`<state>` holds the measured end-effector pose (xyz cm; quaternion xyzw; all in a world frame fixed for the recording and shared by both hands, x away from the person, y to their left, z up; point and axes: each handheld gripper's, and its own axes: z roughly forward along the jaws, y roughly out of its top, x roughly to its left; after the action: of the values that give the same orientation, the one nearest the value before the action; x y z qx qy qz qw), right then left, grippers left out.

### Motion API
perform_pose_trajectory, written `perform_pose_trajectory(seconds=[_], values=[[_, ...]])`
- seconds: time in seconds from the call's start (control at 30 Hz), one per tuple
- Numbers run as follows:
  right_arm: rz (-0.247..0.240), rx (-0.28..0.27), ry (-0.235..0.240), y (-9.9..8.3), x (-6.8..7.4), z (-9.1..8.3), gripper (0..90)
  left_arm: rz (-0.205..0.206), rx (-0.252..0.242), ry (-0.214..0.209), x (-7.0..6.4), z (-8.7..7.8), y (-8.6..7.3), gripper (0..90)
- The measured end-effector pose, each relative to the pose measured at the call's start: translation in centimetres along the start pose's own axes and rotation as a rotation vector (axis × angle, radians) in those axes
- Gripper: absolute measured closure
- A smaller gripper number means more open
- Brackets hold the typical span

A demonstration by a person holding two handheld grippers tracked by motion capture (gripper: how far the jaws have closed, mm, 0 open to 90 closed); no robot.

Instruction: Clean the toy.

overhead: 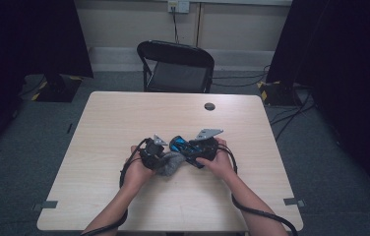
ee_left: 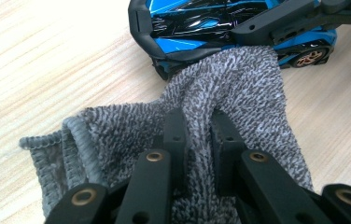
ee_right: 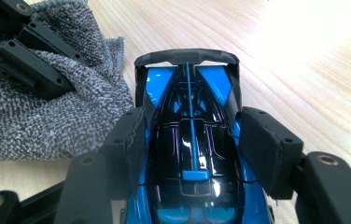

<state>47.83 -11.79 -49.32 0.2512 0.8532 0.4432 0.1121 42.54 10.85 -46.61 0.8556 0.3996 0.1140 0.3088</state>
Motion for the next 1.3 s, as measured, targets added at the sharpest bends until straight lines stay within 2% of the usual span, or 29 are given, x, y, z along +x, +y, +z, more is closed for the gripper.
perform_pose_trajectory(seconds=[0.27,0.4,0.67,0.77,0.83,0.87,1.0,1.13,1.3], values=[[0.000,0.000,0.001,-0.1,0.0,-0.1,42.2,-0.001,0.008,-0.011,0.0,-0.1,-0.2,79.6],[0.000,0.001,0.002,0.0,0.0,-0.1,42.2,0.015,0.016,-0.009,-0.1,-0.2,-0.2,79.6],[0.012,0.006,0.002,0.0,0.0,-0.1,42.1,0.014,0.040,-0.042,-0.7,-0.1,-0.4,79.7],[0.045,0.001,0.002,0.0,-0.1,-0.1,42.2,0.044,0.062,-0.054,-1.2,0.0,-0.5,79.8],[0.033,0.004,0.000,0.0,-0.1,-0.1,42.0,0.051,0.066,-0.056,-1.2,-0.2,-0.6,79.7],[0.035,0.004,0.000,0.0,-0.1,-0.1,42.0,0.039,0.069,-0.061,-1.1,-0.3,-0.7,79.8],[0.023,0.013,0.000,0.1,0.0,-0.1,42.0,0.056,0.061,-0.032,-1.0,-0.4,-0.7,79.6],[0.014,0.018,0.003,0.1,-0.1,-0.1,42.0,0.028,0.049,-0.011,-0.3,-0.1,-0.4,79.5],[0.005,0.014,0.001,0.1,0.0,-0.1,42.0,0.017,0.036,0.024,0.7,-0.3,0.0,79.5]])
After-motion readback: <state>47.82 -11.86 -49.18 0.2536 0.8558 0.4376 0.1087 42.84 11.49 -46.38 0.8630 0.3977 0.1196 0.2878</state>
